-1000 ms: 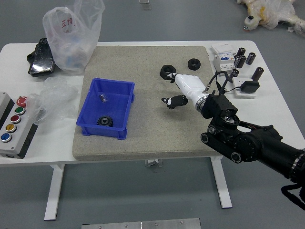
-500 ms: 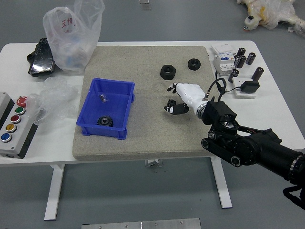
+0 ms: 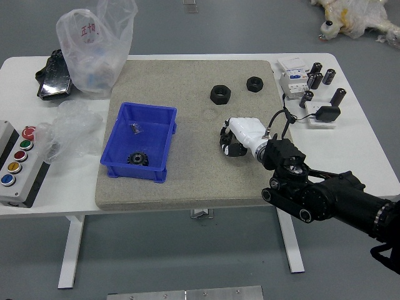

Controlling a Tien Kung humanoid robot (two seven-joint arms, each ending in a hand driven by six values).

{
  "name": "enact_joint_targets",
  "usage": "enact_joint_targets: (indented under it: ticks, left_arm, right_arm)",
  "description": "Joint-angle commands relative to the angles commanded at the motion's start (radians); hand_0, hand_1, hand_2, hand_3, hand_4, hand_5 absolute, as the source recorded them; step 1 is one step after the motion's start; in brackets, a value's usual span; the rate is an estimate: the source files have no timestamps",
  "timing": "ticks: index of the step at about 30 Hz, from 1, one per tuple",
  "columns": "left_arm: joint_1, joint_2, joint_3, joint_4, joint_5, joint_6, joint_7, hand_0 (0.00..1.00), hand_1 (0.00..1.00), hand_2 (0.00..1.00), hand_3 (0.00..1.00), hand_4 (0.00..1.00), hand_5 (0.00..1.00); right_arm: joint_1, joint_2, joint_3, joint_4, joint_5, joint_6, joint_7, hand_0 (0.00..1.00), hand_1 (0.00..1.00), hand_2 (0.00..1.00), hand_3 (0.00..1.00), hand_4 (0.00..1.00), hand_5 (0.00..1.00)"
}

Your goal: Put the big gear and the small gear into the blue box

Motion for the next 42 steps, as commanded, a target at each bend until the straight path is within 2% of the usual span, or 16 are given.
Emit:
enact_joint_targets:
  ticks: [5,10,13,15,16,21,22,23,27,28,33,34,39,40,42]
  left_arm:
    - [0.0,0.0,0.002,0.0,-0.003,0.001,-0.001,0.729,0.573,0.541,0.667,0.682,0.465]
    - [0.003,0.001,0.001,0.0,-0.003,0.002,-0.002,0.729,0.573,0.54,0.664,0.683,0.466]
    - [0.003,0.001,-0.002,0.0,0.0,0.001,-0.001,0.729,0.573,0.54,0.664,0.683,0.466]
    - [0.002,0.001,-0.002,0.0,0.001,0.0,-0.001,0.729,0.573,0.54,0.664,0.683,0.466]
    - [0.001,0.0,-0.002,0.0,0.002,0.0,-0.001,0.729,0.573,0.54,0.665,0.684,0.469]
    - [0.001,-0.001,-0.004,-0.001,0.006,-0.003,0.001,0.729,0.573,0.54,0.665,0.684,0.469]
    - [0.001,-0.001,-0.005,-0.001,0.008,-0.003,0.001,0.729,0.573,0.541,0.665,0.684,0.472]
    - [0.001,-0.001,-0.007,-0.001,0.01,-0.003,0.002,0.729,0.573,0.541,0.665,0.684,0.472]
    - [0.002,0.001,-0.01,-0.002,0.013,-0.004,0.003,0.729,0.573,0.541,0.665,0.684,0.472]
    - [0.003,0.001,-0.011,-0.002,0.014,-0.004,0.003,0.729,0.573,0.541,0.664,0.683,0.473]
    - [0.004,0.001,-0.016,-0.003,0.019,-0.006,0.007,0.729,0.573,0.541,0.664,0.683,0.473]
    - [0.003,0.001,-0.016,-0.003,0.019,-0.006,0.007,0.729,0.572,0.541,0.665,0.684,0.477]
    - [0.002,-0.001,-0.013,-0.004,0.017,-0.008,0.008,0.729,0.572,0.541,0.665,0.684,0.477]
    - [0.002,-0.001,-0.014,-0.004,0.017,-0.008,0.008,0.729,0.573,0.541,0.665,0.684,0.477]
    - [0.002,-0.001,-0.014,-0.004,0.018,-0.008,0.008,0.729,0.573,0.541,0.665,0.684,0.477]
  right_arm:
    - [-0.004,-0.014,0.035,0.04,-0.029,-0.005,0.002,0.428,0.521,0.384,0.491,0.426,0.036]
    - [-0.008,-0.041,0.103,0.149,-0.092,-0.003,-0.005,0.428,0.523,0.386,0.494,0.428,0.026]
    - [-0.004,-0.042,0.119,0.229,-0.133,-0.002,-0.009,0.428,0.523,0.386,0.494,0.428,0.026]
    - [0.0,-0.031,0.115,0.289,-0.165,0.0,-0.013,0.428,0.523,0.386,0.494,0.428,0.026]
    - [0.001,-0.023,0.111,0.315,-0.18,0.003,-0.016,0.455,0.544,0.489,0.537,0.381,0.033]
    - [0.012,0.029,0.076,0.435,-0.233,0.01,-0.023,0.455,0.544,0.489,0.537,0.381,0.033]
    - [0.016,0.038,0.068,0.45,-0.238,0.011,-0.023,0.465,0.597,0.576,0.587,0.239,0.122]
    - [0.02,0.047,0.06,0.459,-0.242,0.013,-0.025,0.465,0.597,0.576,0.587,0.239,0.122]
    - [0.028,0.07,0.036,0.457,-0.244,0.02,-0.032,0.465,0.597,0.576,0.587,0.239,0.122]
    - [0.029,0.074,0.032,0.453,-0.241,0.021,-0.033,0.483,0.681,0.676,0.629,0.261,0.151]
    - [0.03,0.092,0.012,0.423,-0.23,0.02,-0.036,0.483,0.681,0.676,0.629,0.261,0.151]
    - [0.029,0.095,0.009,0.416,-0.228,0.02,-0.037,0.505,0.727,0.776,0.672,0.34,0.186]
    - [0.028,0.104,0.001,0.386,-0.219,0.023,-0.042,0.505,0.727,0.776,0.672,0.34,0.186]
    - [0.028,0.104,0.002,0.382,-0.217,0.024,-0.043,0.53,0.777,0.839,0.756,0.466,0.238]
    - [0.027,0.105,0.004,0.372,-0.213,0.026,-0.046,0.53,0.777,0.839,0.756,0.466,0.238]
